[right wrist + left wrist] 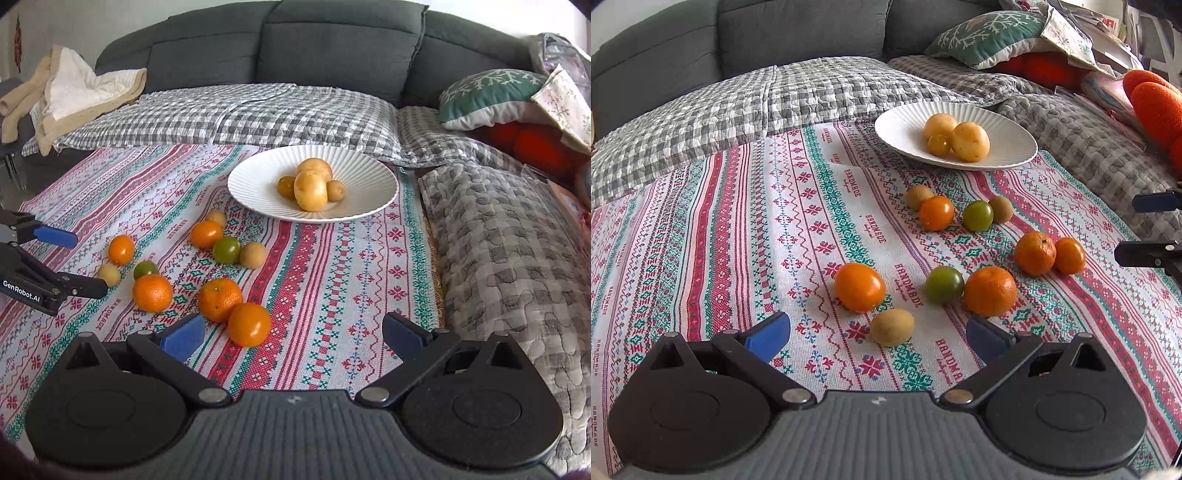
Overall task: Organize fruits
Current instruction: 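Grasp a tan fruit with the left tool while the right tool grasps an orange fruit, then carry both fruits onto the white plate and open both tools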
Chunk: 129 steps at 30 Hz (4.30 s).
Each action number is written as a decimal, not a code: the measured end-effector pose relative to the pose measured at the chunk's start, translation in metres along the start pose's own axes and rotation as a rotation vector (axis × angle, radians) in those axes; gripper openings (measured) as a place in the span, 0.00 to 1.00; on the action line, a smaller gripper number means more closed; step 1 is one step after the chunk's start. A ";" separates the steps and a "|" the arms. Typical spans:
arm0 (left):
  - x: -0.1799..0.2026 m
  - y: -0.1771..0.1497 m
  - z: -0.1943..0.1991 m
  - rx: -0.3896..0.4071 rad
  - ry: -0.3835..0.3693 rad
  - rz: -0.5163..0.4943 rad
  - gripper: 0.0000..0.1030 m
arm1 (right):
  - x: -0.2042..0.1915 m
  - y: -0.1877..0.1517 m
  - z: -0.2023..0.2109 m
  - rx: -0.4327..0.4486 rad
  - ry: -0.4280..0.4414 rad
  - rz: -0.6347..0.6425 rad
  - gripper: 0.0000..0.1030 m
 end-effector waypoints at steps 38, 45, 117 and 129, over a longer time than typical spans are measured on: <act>0.005 -0.006 -0.013 -0.038 -0.029 -0.007 0.22 | -0.029 -0.010 -0.043 -0.110 0.075 0.035 0.54; 0.006 -0.006 -0.013 -0.038 -0.027 -0.003 0.21 | -0.031 -0.007 -0.043 -0.103 0.080 0.042 0.43; 0.087 0.117 -0.060 0.118 -0.075 0.114 0.21 | 0.063 0.076 -0.058 0.080 -0.034 -0.326 0.28; 0.088 0.121 -0.089 0.105 -0.067 0.062 0.21 | 0.077 0.070 -0.084 0.048 -0.037 -0.398 0.28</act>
Point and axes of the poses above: each gripper's, at about its wrist camera, not at the fingertips, and z roughly against the way its jaws point, x to its right, y to its top, the point moved 10 cm from there along -z, roughly the way its jaws point, and after that the axes turned 9 degrees about z, right-handed, at the moved point
